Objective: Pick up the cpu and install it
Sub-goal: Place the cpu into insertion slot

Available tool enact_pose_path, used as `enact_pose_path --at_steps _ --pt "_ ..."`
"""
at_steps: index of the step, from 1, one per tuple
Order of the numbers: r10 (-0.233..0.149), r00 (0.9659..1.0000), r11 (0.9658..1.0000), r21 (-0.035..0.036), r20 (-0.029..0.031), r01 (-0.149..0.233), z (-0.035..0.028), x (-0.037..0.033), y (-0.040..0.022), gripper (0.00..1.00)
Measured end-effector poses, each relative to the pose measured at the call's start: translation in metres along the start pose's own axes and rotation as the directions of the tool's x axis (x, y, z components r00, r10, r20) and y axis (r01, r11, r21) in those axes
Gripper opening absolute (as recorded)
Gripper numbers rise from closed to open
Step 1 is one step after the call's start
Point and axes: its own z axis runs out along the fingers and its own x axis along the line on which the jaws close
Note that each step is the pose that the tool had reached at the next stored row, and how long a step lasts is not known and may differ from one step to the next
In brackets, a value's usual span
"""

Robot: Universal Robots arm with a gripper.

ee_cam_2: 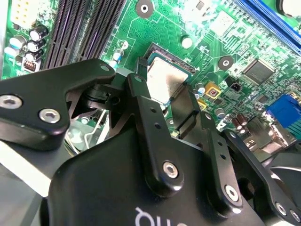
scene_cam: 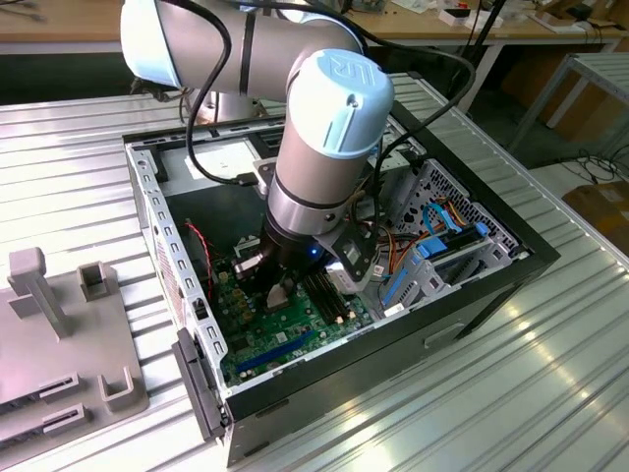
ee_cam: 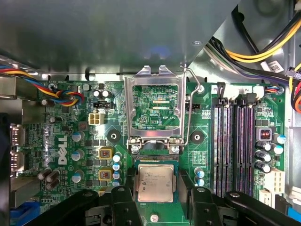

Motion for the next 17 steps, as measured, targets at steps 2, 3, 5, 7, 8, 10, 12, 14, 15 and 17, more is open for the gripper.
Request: enact_pose_path --at_steps 2,3,5,7,8,10,12,14,15,17 --pt "0.000 1.0000 1.0000 -0.0010 0.0000 0.000 0.0012 0.0000 -0.0001 0.45" --pt "0.000 1.0000 1.0000 -0.0015 0.0000 0.000 0.0017 0.0000 -0.0001 0.45" --pt "0.000 1.0000 1.0000 -0.0027 -0.0001 0.000 0.0030 -0.0001 -0.0002 0.45" --pt "0.000 1.0000 1.0000 -0.0037 -0.0002 0.000 0.0040 0.0000 -0.0003 0.45" --pt "0.000 1.0000 1.0000 -0.0044 -0.0003 0.000 0.0044 0.0000 -0.0003 0.45" --pt "0.000 1.0000 1.0000 -0.0058 0.0000 0.000 0.0050 -0.0001 -0.0003 0.45" --pt "0.000 1.0000 1.0000 -0.0062 0.0001 0.000 0.0050 -0.0001 -0.0002 0.45" --pt "0.000 1.0000 1.0000 -0.0063 0.0001 0.000 0.0050 -0.0001 -0.0002 0.45" --pt "0.000 1.0000 1.0000 -0.0063 0.0001 0.000 0.0051 -0.0001 -0.0002 0.45" --pt "-0.001 1.0000 1.0000 -0.0065 0.0002 0.001 0.0047 -0.0001 -0.0002 0.45"
